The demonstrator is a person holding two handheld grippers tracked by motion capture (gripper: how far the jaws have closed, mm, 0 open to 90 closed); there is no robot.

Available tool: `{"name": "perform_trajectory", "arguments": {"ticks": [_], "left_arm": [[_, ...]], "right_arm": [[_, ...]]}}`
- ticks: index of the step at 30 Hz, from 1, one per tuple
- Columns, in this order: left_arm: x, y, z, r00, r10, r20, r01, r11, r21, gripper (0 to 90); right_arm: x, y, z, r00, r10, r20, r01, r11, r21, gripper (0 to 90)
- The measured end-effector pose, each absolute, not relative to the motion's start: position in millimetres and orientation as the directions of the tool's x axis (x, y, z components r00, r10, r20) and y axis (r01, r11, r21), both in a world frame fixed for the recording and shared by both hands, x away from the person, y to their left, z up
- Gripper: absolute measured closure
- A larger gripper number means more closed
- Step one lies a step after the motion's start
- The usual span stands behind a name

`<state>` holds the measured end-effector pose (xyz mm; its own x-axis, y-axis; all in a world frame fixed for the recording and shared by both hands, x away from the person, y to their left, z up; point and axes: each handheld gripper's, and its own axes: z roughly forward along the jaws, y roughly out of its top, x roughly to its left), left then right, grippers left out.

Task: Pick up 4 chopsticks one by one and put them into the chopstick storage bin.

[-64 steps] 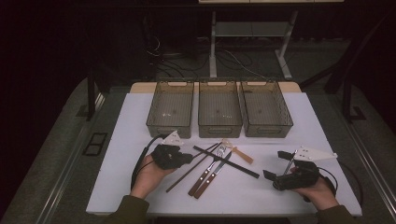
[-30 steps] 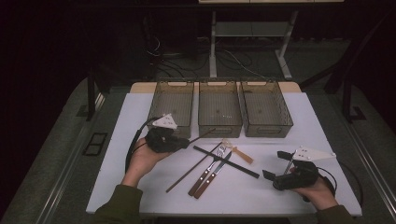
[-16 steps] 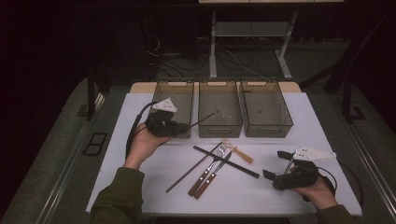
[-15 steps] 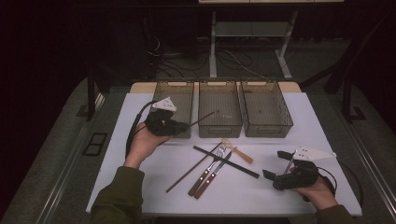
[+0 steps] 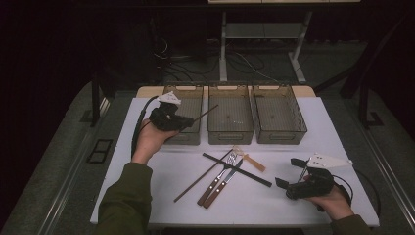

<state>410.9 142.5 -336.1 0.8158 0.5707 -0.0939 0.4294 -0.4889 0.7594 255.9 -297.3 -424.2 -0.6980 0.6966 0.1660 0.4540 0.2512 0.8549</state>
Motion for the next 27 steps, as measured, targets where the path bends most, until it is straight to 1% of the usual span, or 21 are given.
{"name": "perform_trajectory", "arguments": {"ticks": [8, 17, 27], "left_arm": [[426.1, 145.2, -332.6, 0.798, 0.597, -0.087, 0.434, -0.469, 0.769, 85.1], [448.8, 150.1, -327.9, 0.753, 0.652, -0.085, 0.458, -0.427, 0.78, 85.1], [473.0, 154.6, -337.4, 0.705, 0.704, -0.083, 0.489, -0.398, 0.776, 85.0]], "right_arm": [[255.9, -297.3, -424.2, -0.699, 0.695, 0.168, 0.454, 0.25, 0.855, 2.8], [255.3, -297.6, -423.6, -0.694, 0.697, 0.18, 0.463, 0.24, 0.853, 2.8], [254.9, -297.6, -423.4, -0.697, 0.694, 0.18, 0.46, 0.24, 0.855, 2.8]]}}
